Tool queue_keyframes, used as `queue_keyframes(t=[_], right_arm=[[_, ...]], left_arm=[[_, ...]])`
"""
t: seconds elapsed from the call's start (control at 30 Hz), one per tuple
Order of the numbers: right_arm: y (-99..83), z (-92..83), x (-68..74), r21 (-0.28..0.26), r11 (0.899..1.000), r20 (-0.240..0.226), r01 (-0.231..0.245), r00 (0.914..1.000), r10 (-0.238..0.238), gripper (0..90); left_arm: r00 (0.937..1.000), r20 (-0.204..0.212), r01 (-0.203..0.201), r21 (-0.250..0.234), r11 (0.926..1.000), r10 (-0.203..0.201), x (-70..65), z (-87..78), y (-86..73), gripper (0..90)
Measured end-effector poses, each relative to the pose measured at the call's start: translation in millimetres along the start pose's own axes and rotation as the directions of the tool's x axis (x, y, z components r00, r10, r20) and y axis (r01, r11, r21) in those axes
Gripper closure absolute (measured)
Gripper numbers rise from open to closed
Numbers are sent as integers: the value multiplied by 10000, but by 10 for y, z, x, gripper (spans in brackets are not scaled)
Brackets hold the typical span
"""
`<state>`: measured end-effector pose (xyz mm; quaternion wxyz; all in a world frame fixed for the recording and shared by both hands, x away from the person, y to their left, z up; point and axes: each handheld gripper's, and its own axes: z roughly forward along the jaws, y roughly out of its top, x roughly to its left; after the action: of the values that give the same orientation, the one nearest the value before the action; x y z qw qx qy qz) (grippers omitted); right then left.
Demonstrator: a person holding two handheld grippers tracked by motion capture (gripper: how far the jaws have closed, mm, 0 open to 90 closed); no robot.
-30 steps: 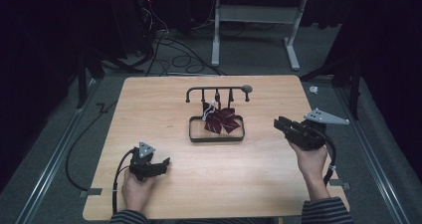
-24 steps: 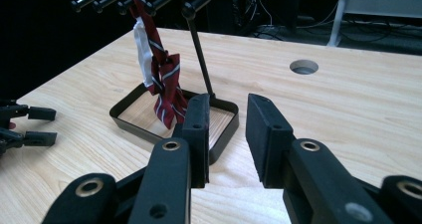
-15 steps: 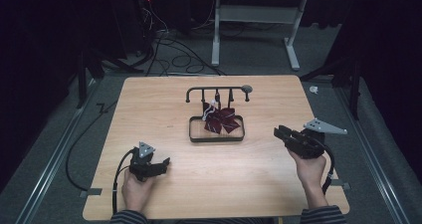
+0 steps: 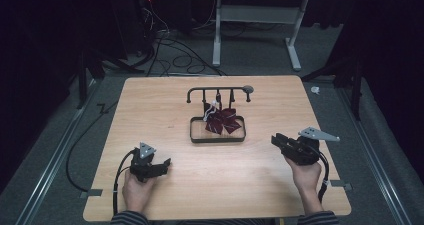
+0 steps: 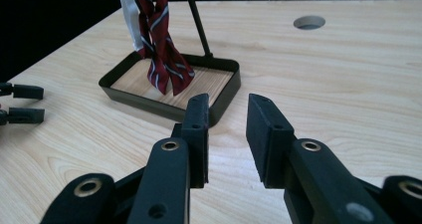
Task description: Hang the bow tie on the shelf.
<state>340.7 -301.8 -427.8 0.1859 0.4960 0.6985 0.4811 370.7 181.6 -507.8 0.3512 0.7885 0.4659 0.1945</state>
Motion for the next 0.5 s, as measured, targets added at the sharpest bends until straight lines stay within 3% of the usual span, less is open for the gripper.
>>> queue_keyframes(t=[0.5], right_arm=[[-225, 184, 22, 559, 9984, 147, -16, 9999, 8, 723]], left_arm=[[10000, -2, -20, 17, 10000, 20, 1, -1, 0, 219]])
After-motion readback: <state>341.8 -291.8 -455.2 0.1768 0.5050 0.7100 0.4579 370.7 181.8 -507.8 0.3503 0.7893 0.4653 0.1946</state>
